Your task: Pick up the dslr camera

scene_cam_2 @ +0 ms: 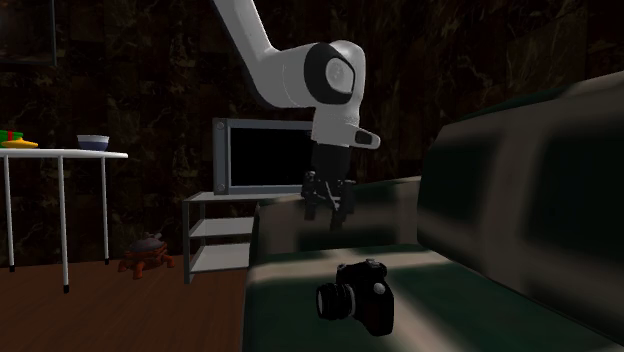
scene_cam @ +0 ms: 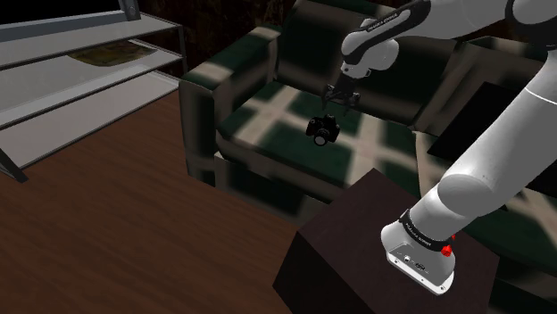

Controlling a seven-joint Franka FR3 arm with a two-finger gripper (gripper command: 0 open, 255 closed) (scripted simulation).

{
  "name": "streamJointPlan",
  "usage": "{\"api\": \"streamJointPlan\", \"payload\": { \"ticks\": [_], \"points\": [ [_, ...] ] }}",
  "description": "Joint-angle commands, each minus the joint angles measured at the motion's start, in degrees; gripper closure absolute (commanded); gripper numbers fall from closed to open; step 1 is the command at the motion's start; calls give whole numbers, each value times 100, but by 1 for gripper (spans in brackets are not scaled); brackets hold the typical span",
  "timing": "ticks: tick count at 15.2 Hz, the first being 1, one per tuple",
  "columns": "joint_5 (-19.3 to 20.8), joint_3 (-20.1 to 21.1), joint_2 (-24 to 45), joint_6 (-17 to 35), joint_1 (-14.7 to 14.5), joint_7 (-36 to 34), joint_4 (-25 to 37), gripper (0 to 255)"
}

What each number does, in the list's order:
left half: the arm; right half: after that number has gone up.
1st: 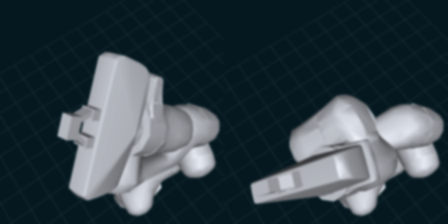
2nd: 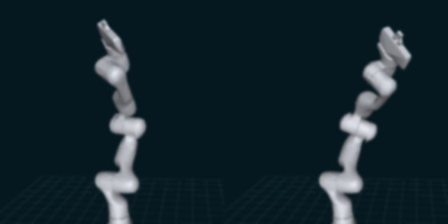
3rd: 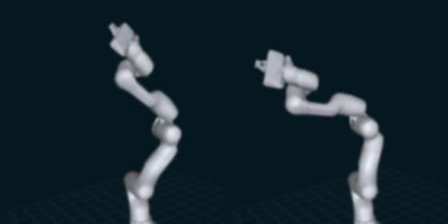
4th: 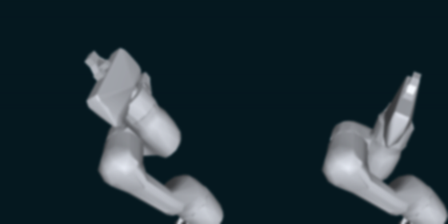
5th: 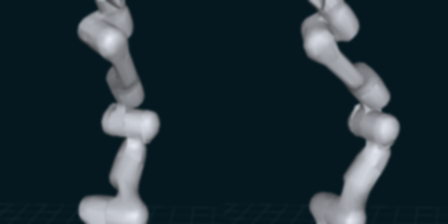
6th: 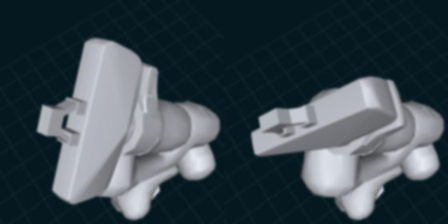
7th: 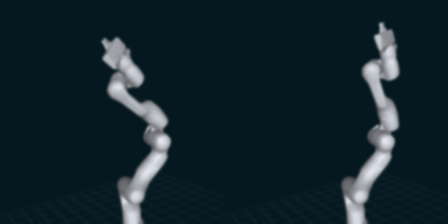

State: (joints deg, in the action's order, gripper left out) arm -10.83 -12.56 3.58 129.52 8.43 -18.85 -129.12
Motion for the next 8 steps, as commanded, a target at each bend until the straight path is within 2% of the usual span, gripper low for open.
{"api": "streamJointPlan", "payload": {
  "ticks": [1,5,8],
  "points": [
    [-257,-34,419,168,59,-57,184,0],
    [-797,-66,1260,420,260,-76,614,0],
    [-958,-31,1524,574,324,-19,685,0]
  ]
}}
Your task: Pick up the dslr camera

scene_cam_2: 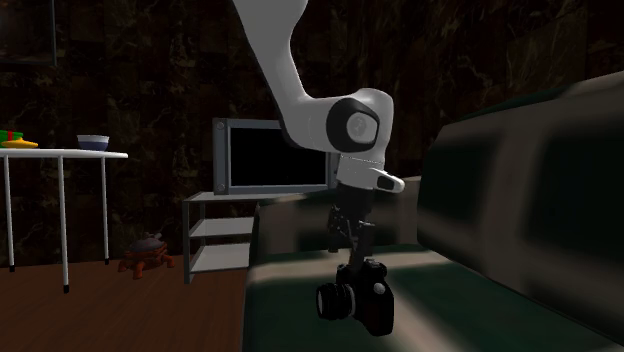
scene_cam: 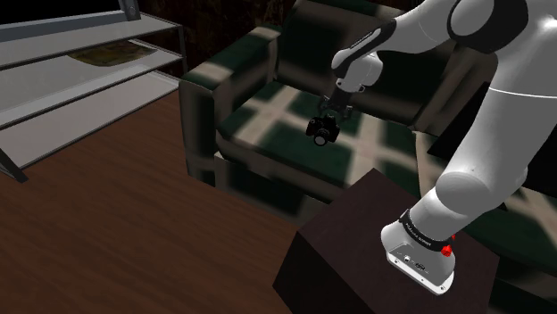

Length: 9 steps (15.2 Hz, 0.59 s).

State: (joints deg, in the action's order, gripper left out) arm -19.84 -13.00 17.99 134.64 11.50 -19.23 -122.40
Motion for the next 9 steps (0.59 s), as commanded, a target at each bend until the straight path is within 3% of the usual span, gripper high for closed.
{"api": "streamJointPlan", "payload": {
  "ticks": [1,7,8,9],
  "points": [
    [-92,28,142,121,26,50,9,0],
    [-252,104,424,381,74,195,10,0],
    [-254,103,412,392,74,202,-14,255],
    [-254,104,408,395,72,200,-20,255]
  ]
}}
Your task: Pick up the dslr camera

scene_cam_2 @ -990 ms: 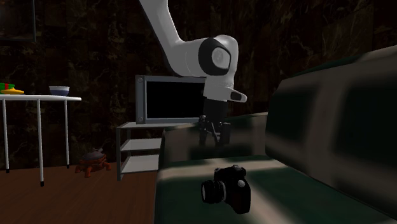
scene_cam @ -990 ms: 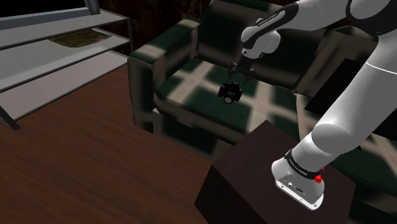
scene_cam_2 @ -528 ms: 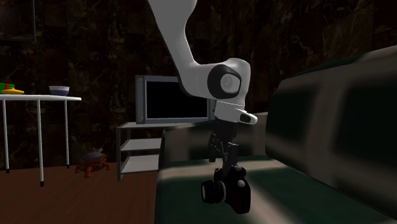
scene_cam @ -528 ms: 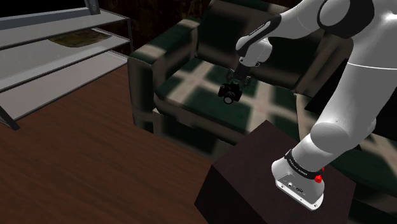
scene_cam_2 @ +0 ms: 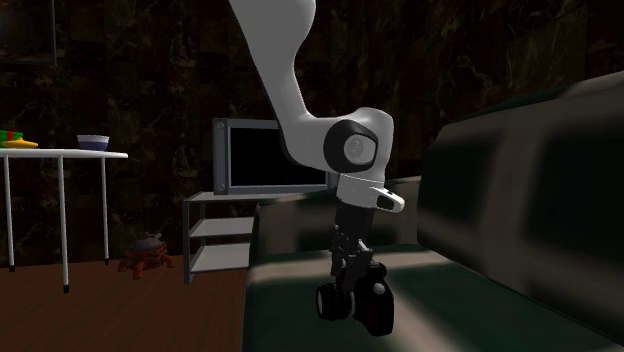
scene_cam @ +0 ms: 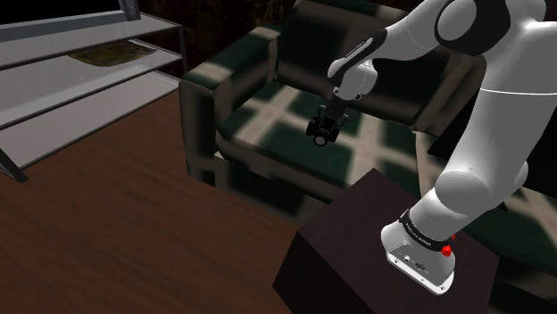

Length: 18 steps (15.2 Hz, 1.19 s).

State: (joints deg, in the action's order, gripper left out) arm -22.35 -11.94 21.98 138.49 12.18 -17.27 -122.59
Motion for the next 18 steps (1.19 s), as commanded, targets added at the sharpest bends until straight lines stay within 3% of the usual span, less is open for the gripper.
{"api": "streamJointPlan", "payload": {
  "ticks": [1,8,18],
  "points": [
    [-3,-2,10,10,4,5,-3,255],
    [-1,-1,26,-4,6,-1,29,255],
    [342,-155,-570,-586,-88,-312,61,255]
  ]
}}
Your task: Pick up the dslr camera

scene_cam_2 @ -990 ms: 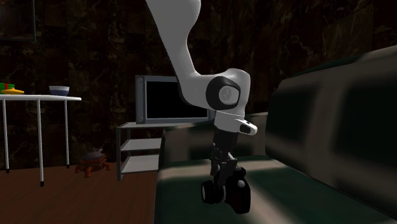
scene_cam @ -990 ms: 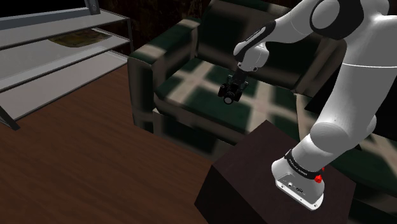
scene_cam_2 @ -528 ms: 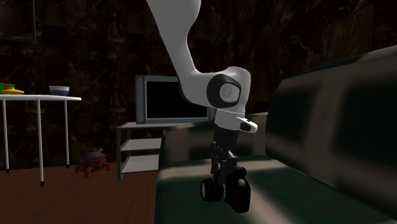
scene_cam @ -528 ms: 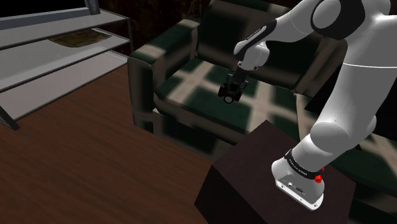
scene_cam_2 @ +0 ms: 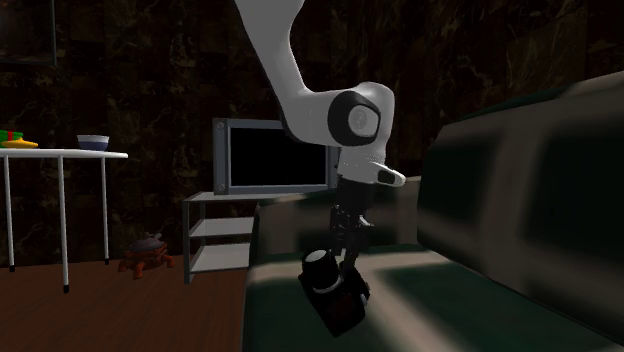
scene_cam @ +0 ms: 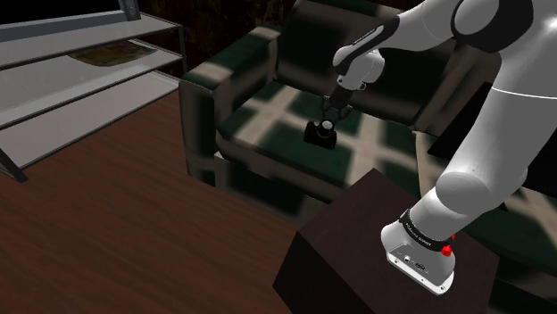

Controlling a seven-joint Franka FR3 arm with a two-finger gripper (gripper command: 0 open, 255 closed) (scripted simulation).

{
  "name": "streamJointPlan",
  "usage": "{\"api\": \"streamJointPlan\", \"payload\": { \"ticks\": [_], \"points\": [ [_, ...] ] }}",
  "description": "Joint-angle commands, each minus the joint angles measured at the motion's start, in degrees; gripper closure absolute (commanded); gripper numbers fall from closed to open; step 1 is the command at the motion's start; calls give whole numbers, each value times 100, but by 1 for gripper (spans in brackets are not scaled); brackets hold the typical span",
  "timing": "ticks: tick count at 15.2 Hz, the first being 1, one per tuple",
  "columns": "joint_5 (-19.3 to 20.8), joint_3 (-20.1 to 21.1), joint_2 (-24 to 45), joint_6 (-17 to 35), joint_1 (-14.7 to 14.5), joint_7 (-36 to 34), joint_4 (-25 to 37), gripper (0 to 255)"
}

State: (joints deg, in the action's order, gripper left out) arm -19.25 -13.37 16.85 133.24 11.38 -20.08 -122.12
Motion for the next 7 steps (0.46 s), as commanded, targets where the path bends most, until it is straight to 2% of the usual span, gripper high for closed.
{"api": "streamJointPlan", "payload": {
  "ticks": [1,7],
  "points": [
    [64,-24,-113,-122,-15,-61,25,255],
    [194,-66,-333,-379,-38,-181,81,255]
  ]
}}
